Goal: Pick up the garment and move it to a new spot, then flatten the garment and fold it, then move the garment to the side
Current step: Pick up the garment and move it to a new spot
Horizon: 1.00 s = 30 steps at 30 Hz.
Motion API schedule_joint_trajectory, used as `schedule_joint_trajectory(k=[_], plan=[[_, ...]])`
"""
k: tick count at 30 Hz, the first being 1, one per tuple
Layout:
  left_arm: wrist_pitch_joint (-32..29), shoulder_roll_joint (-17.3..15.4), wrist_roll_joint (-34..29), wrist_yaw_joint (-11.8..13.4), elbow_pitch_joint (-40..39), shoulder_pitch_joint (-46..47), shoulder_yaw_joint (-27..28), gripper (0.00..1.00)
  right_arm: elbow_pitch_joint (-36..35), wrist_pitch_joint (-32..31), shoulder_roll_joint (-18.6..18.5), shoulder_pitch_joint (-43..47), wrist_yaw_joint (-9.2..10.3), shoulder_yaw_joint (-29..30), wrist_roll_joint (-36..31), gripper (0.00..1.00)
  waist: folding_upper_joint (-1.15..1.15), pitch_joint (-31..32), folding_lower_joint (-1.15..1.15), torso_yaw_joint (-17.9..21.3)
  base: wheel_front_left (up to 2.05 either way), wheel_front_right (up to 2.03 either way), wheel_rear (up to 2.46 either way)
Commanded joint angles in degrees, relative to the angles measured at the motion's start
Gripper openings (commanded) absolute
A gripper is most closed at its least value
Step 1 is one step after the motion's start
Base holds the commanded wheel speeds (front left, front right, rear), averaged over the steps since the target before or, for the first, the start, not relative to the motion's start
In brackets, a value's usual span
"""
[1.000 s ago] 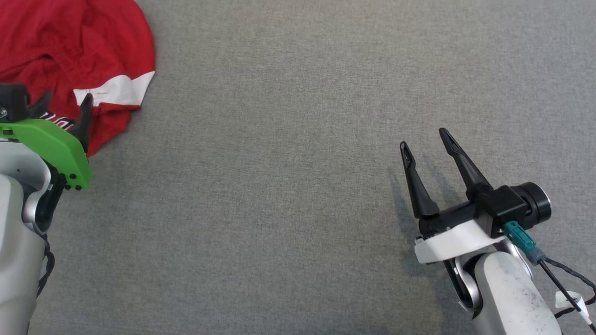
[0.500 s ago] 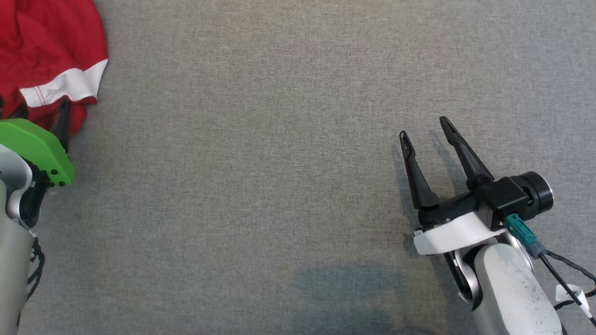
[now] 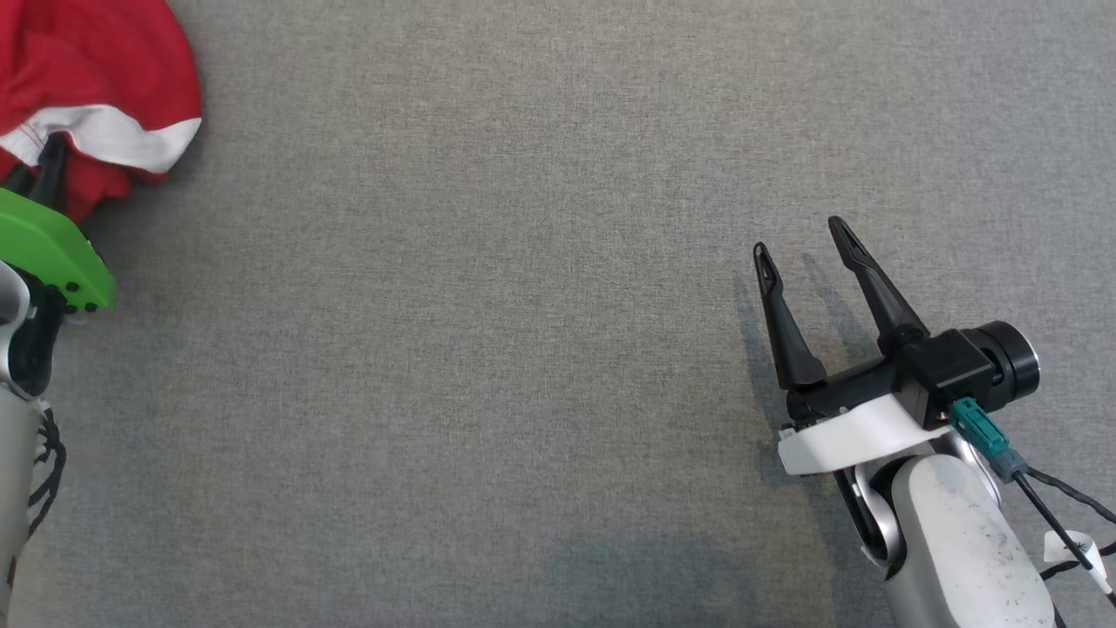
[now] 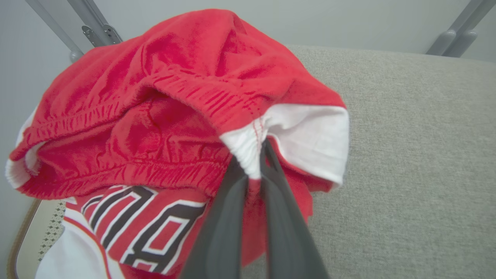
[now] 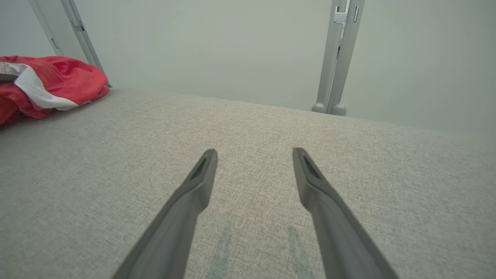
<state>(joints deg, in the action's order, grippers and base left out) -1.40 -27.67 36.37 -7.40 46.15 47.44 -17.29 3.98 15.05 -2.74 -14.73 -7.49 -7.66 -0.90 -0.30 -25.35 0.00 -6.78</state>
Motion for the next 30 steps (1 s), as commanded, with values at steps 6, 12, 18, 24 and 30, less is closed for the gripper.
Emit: schedule_joint_trajectory(k=[6,12,18,24,30], plan=[[1.1,-2.9,0.8,-0.1,-3.6,3.3,-1.8,0.00,0.5,0.1,-0.3,0.6,0.00,0.2,1.2,1.00,0.30,3.0,0.00,-0.8,0.00,0.00,0.00],[1.2,-4.7,-0.2,-0.1,-7.9,5.4,-3.2,0.00,1.0,0.1,-0.3,1.5,0.00,0.2,2.6,1.00,0.30,6.0,0.00,-1.2,0.00,0.00,0.00],[0.3,-5.1,-1.2,-0.1,-12.9,6.9,-4.8,0.00,1.5,0.1,-0.3,2.3,0.00,0.3,3.9,1.00,0.30,9.1,0.00,-0.8,0.00,0.00,0.00],[-1.3,-4.0,-1.9,-0.1,-19.0,7.8,-6.8,0.00,1.6,0.1,-0.2,3.6,0.00,0.9,5.0,1.00,0.30,11.8,0.00,-0.1,0.00,0.00,0.00],[-2.7,-2.5,-1.9,0.1,-25.2,7.6,-8.5,0.00,1.5,0.1,-0.3,4.4,0.00,1.5,5.9,1.00,0.30,13.5,0.00,0.7,0.00,0.00,0.00]])
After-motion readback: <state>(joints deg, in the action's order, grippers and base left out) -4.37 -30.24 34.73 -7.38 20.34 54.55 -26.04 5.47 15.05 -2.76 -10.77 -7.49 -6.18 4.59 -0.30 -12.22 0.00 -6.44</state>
